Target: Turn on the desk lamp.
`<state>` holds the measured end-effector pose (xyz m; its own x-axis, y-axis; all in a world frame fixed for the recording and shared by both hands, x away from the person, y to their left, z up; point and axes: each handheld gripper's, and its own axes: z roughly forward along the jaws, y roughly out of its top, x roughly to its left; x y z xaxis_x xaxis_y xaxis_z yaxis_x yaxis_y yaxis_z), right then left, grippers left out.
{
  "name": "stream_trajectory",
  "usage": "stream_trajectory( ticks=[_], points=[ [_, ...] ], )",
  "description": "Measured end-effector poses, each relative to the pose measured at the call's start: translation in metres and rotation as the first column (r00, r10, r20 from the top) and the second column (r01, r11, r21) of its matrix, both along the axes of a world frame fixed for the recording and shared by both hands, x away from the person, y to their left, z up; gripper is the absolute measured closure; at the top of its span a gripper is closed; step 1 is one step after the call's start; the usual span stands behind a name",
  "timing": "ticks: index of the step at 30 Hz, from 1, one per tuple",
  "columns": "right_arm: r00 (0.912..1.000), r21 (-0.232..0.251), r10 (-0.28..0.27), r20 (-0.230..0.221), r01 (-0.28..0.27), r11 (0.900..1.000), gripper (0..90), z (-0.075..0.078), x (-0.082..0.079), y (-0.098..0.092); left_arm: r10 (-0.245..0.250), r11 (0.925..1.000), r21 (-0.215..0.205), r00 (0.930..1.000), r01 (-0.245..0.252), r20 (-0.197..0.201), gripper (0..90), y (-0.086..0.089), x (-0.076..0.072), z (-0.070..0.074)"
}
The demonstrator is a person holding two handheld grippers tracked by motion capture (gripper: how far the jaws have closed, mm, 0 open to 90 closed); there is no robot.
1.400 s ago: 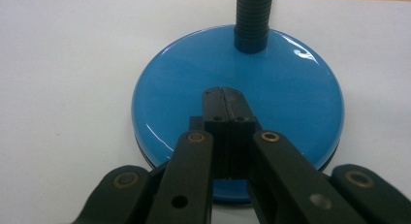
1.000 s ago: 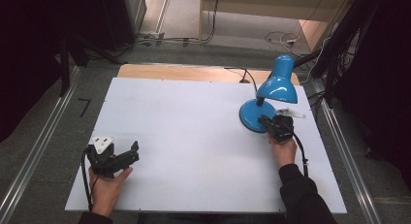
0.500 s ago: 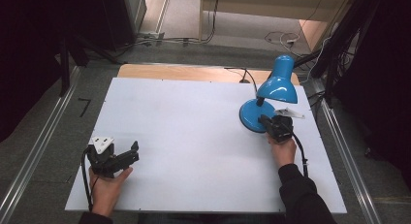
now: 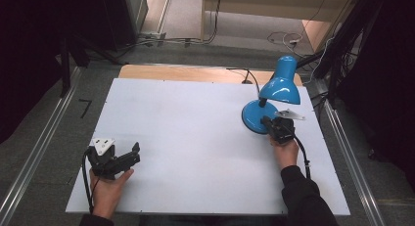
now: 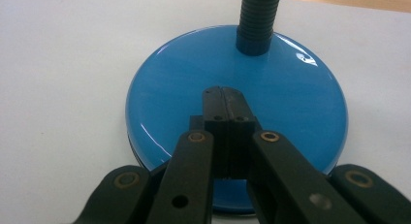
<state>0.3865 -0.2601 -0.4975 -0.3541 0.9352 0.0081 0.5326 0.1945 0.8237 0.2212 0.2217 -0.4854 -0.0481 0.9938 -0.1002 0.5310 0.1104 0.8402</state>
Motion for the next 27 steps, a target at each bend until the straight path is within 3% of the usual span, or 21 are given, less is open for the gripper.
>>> stream_trajectory(
  ticks=[9, 11, 22, 27],
  points=[
    [0.9999, -0.045, 0.012, 0.006, -0.012, 0.999, 87.4, 0.0, -0.003, 0.006, 0.0, 1.0, 0.0, 1.0, 0.0, 0.002, 6.3, 0.001, 0.0, 0.0],
    [0.9997, -0.076, 0.016, 0.017, -0.015, 0.997, 87.4, 0.0, -0.006, 0.01, -0.001, 1.0, -0.001, 1.0, 0.001, 0.003, 6.4, 0.0, -0.001, 0.0],
    [0.9999, -0.027, 0.014, -0.004, -0.014, 1.0, 86.7, 0.001, -0.003, 0.005, -0.004, 1.0, 0.001, 1.0, 0.004, 0.005, 6.4, 0.001, -0.001, 0.001],
    [0.9996, 0.029, 0.002, -0.027, -0.001, 1.0, 76.9, 0.002, -0.002, -0.002, -0.006, 1.0, 0.0, 1.0, 0.006, 0.007, 6.4, 0.001, -0.001, 0.001]
  ],
)
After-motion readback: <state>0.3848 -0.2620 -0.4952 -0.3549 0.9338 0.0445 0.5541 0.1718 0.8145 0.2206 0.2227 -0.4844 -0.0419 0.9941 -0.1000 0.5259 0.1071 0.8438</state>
